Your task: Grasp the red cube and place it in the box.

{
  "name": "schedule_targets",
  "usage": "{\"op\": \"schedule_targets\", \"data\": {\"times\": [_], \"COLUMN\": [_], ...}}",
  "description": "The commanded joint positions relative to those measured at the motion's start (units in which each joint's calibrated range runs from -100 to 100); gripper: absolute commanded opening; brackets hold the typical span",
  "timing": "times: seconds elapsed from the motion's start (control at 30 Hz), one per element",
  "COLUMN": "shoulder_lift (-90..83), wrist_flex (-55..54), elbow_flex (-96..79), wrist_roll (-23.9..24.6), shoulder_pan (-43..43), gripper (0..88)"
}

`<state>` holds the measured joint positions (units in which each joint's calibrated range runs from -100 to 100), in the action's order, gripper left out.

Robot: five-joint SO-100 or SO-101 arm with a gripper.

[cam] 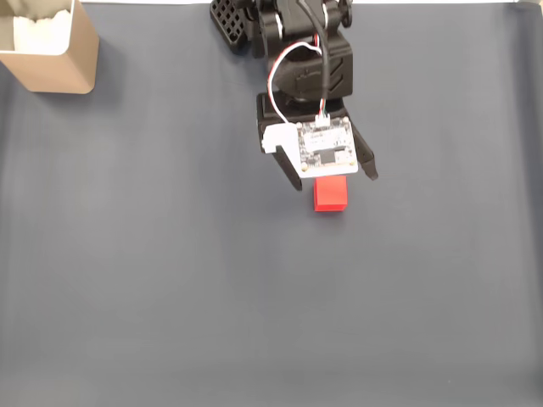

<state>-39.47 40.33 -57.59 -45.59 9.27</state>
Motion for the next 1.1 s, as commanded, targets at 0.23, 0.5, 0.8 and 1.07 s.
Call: {"op": "schedule_targets", "data": {"times": [0.23,0.5,0.8,1.07], "shoulder_lift": [6.63,8.53,10.35,12.17], "wrist_flex": [-3.37,-3.61,-4.43,-6.4], "elbow_flex": [2.3,1.76,1.76,1.66], "wrist_roll": [2.64,3.91,4.54,4.15], "shoulder_pan": [1.45,2.94,3.58,3.01], "gripper": [34.7,34.7,34.8,35.1]}}
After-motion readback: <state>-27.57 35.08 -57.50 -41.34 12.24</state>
